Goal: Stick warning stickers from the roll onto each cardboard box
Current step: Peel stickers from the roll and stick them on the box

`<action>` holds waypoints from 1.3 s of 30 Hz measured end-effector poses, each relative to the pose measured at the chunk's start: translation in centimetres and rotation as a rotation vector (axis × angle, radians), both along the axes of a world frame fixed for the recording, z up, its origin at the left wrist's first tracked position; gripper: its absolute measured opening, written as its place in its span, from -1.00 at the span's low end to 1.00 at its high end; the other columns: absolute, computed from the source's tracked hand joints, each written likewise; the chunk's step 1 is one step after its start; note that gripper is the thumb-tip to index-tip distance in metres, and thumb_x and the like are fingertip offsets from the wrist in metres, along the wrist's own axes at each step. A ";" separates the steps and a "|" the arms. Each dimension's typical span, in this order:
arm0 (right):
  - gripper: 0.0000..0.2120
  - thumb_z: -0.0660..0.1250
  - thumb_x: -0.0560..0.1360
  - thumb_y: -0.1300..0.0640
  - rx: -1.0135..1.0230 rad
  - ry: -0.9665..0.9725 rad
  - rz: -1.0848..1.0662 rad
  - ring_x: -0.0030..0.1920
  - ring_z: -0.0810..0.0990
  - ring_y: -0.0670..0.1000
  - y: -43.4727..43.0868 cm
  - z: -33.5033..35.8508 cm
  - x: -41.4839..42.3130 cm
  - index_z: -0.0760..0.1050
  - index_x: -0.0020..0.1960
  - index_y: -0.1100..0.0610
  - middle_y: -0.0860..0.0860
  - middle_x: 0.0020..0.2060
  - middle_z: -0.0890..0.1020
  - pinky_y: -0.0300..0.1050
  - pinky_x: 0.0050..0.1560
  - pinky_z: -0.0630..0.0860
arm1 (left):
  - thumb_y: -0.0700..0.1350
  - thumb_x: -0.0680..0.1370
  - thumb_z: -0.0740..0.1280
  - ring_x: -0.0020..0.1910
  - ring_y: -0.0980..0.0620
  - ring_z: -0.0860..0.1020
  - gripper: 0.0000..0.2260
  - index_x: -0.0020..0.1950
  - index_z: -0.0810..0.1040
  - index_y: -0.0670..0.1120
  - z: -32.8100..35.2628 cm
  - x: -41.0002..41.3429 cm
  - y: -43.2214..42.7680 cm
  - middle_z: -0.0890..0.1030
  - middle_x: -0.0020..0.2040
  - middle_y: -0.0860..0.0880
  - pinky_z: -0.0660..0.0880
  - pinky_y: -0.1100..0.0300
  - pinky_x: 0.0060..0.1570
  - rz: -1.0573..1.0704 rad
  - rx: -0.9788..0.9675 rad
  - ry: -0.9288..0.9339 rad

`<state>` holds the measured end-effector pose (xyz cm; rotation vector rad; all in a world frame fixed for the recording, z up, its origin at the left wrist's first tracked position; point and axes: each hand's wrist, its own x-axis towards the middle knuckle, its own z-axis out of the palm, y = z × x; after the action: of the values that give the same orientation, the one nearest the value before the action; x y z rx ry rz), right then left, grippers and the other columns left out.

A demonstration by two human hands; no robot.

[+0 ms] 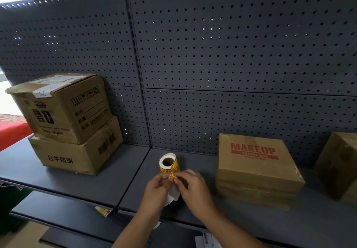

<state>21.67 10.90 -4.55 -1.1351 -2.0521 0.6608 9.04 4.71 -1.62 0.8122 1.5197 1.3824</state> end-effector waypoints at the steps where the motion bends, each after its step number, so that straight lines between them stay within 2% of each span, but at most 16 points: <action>1: -0.72 0.31 0.66 -0.03 0.005 -0.028 0.008 0.21 0.47 -0.14 -0.1 0.0 0.1 0.59 0.34 -0.07 -0.15 0.16 0.59 -0.18 0.20 0.49 | -0.26 0.65 0.33 -0.03 -0.06 0.68 -0.87 0.06 0.68 -0.15 -0.1 0.0 0.0 0.76 -0.07 -0.11 0.56 0.11 -0.03 0.000 -0.004 0.001; 5: -0.66 0.30 0.65 -0.05 0.002 -0.019 -0.003 0.24 0.49 -0.13 -0.3 0.1 0.3 0.48 0.42 -0.15 -0.14 0.21 0.58 -0.11 0.20 0.53 | -0.25 0.65 0.35 -0.01 -0.08 0.70 -0.88 0.08 0.69 -0.17 0.0 -0.1 -0.2 0.76 -0.05 -0.12 0.57 0.11 -0.01 -0.003 0.010 -0.025; 7: -0.71 0.32 0.63 -0.09 -0.018 -0.007 0.003 0.16 0.52 -0.16 -0.3 0.2 0.5 0.45 0.34 -0.23 -0.17 0.15 0.58 -0.10 0.12 0.57 | -0.24 0.65 0.36 0.03 -0.12 0.71 -0.89 0.08 0.69 -0.18 0.0 -0.2 -0.2 0.77 -0.04 -0.13 0.58 0.10 0.00 0.010 0.014 -0.037; 11: -0.92 0.28 0.64 -0.11 0.038 -0.026 0.035 0.00 0.54 -0.17 -0.2 0.3 0.4 0.47 0.12 -0.17 -0.17 -0.02 0.60 -0.03 -0.03 0.59 | -0.23 0.65 0.36 0.03 -0.09 0.71 -0.90 0.11 0.67 -0.13 0.3 0.1 -0.3 0.77 -0.06 -0.07 0.58 0.13 0.00 0.025 0.029 -0.017; 15: -0.90 0.30 0.63 -0.10 0.076 -0.001 0.053 0.03 0.51 -0.19 0.1 0.6 0.4 0.55 0.09 -0.13 -0.21 -0.02 0.58 -0.10 -0.01 0.56 | -0.23 0.66 0.35 -0.08 0.06 0.71 -0.93 0.10 0.61 -0.12 0.4 0.1 -0.5 0.76 -0.12 -0.03 0.54 0.27 -0.14 0.021 0.045 0.057; 18: -0.89 0.35 0.62 -0.08 0.073 0.027 0.055 0.01 0.52 -0.18 0.5 1.0 0.5 0.59 0.03 -0.06 -0.19 -0.05 0.55 -0.14 -0.03 0.54 | -0.24 0.66 0.35 -0.01 -0.01 0.72 -0.92 0.09 0.63 -0.15 0.6 0.2 -0.5 0.77 -0.09 -0.04 0.54 0.27 -0.11 -0.011 0.085 0.070; 22: -0.88 0.39 0.61 0.01 0.014 0.133 0.077 -0.04 0.59 -0.16 0.6 2.0 0.5 0.64 0.04 0.04 -0.13 -0.06 0.59 -0.20 -0.05 0.57 | -0.26 0.65 0.36 0.01 0.05 0.72 -0.87 0.08 0.71 -0.13 1.1 0.7 -0.7 0.77 -0.03 -0.02 0.61 0.28 -0.06 0.027 0.172 0.061; 25: -0.90 0.39 0.62 0.08 0.000 0.157 0.098 -0.05 0.60 -0.15 0.5 2.1 0.6 0.66 0.05 0.08 -0.09 -0.07 0.61 -0.26 -0.06 0.55 | -0.19 0.62 0.42 0.07 0.08 0.70 -0.87 0.09 0.74 -0.02 0.5 0.7 -0.6 0.76 0.01 0.04 0.61 0.12 0.13 0.052 0.180 0.144; 27: -0.90 0.39 0.62 0.09 -0.018 0.154 0.095 -0.04 0.60 -0.15 0.5 1.9 0.8 0.67 0.05 0.07 -0.09 -0.07 0.62 -0.28 -0.05 0.54 | -0.17 0.61 0.44 0.10 0.08 0.69 -0.87 0.10 0.73 -0.01 0.3 0.7 -0.5 0.76 0.02 0.05 0.60 0.08 0.18 0.058 0.172 0.163; 33: -0.88 0.36 0.63 0.09 -0.052 0.127 0.124 -0.04 0.61 -0.16 0.5 1.6 1.3 0.68 0.07 0.05 -0.11 -0.08 0.63 -0.18 -0.02 0.57 | -0.23 0.58 0.47 0.03 0.13 0.69 -0.85 0.07 0.72 0.00 -0.2 0.9 -0.5 0.75 -0.02 0.11 0.57 0.27 0.03 0.096 0.183 0.176; 37: -0.88 0.34 0.64 0.08 -0.040 0.086 0.131 -0.06 0.60 -0.15 0.4 1.6 1.6 0.67 0.05 0.03 -0.10 -0.09 0.62 -0.16 -0.02 0.57 | -0.22 0.58 0.47 0.05 0.05 0.69 -0.87 0.02 0.74 0.00 -0.5 0.9 -0.6 0.76 -0.04 0.07 0.60 0.12 0.11 0.089 0.160 0.172; 39: -0.88 0.34 0.64 0.07 -0.034 0.083 0.123 -0.06 0.60 -0.14 0.3 1.4 1.7 0.66 0.05 0.03 -0.09 -0.09 0.62 -0.12 -0.02 0.58 | -0.23 0.58 0.47 0.04 0.05 0.70 -0.87 0.01 0.75 0.00 -0.7 1.1 -0.6 0.76 -0.06 0.07 0.60 0.12 0.11 0.090 0.147 0.151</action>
<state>23.38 11.15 -3.13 -0.9895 -2.0583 0.7924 10.13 4.13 -2.29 0.9676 1.6006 1.5424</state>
